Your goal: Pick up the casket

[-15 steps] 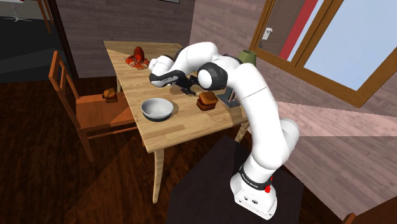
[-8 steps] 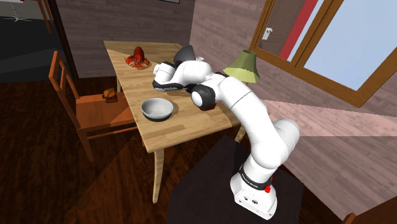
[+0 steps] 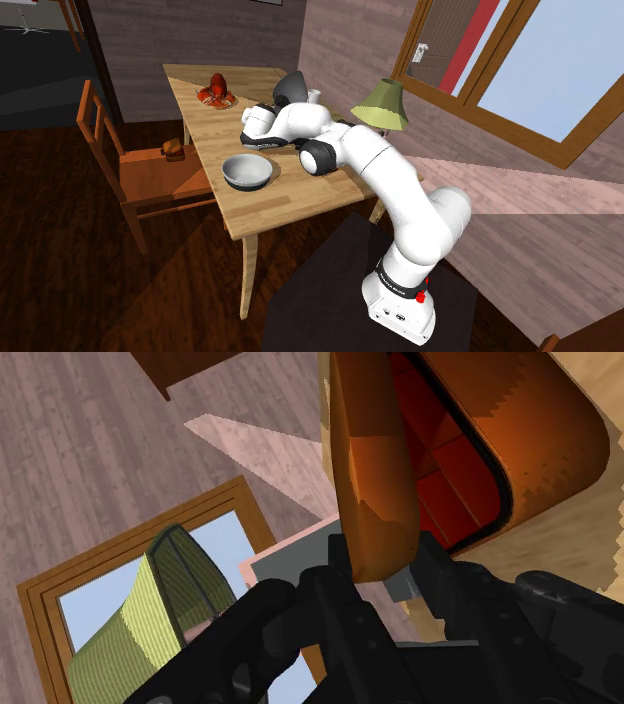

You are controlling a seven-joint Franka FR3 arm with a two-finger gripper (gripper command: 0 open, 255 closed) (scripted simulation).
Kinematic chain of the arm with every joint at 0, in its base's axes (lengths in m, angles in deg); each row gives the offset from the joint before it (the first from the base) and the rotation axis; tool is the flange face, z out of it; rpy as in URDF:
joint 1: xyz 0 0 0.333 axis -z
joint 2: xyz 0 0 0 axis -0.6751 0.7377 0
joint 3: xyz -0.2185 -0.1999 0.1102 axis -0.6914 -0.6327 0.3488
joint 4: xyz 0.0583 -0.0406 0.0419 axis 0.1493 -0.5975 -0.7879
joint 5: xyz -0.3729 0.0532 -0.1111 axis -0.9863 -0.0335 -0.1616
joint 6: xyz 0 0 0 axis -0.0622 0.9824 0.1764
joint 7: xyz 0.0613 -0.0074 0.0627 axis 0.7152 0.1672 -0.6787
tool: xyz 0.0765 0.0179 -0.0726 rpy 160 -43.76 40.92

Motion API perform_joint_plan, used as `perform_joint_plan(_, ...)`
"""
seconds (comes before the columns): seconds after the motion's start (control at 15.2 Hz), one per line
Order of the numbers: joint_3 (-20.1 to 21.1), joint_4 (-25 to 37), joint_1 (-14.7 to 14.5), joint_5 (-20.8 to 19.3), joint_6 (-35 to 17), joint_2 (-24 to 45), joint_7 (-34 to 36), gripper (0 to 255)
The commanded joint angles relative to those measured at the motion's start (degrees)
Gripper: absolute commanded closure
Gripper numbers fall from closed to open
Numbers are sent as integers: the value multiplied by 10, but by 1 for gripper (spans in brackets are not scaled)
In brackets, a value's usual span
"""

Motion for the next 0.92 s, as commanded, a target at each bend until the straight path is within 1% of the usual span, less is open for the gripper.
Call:
perform_joint_plan(0.0,0,0,0,0,0,0,1,255)
perform_joint_plan(0.46,0,3,0,0,1,2,-1,255)
perform_joint_plan(0.86,-2,-31,-4,-7,5,-41,-10,255)
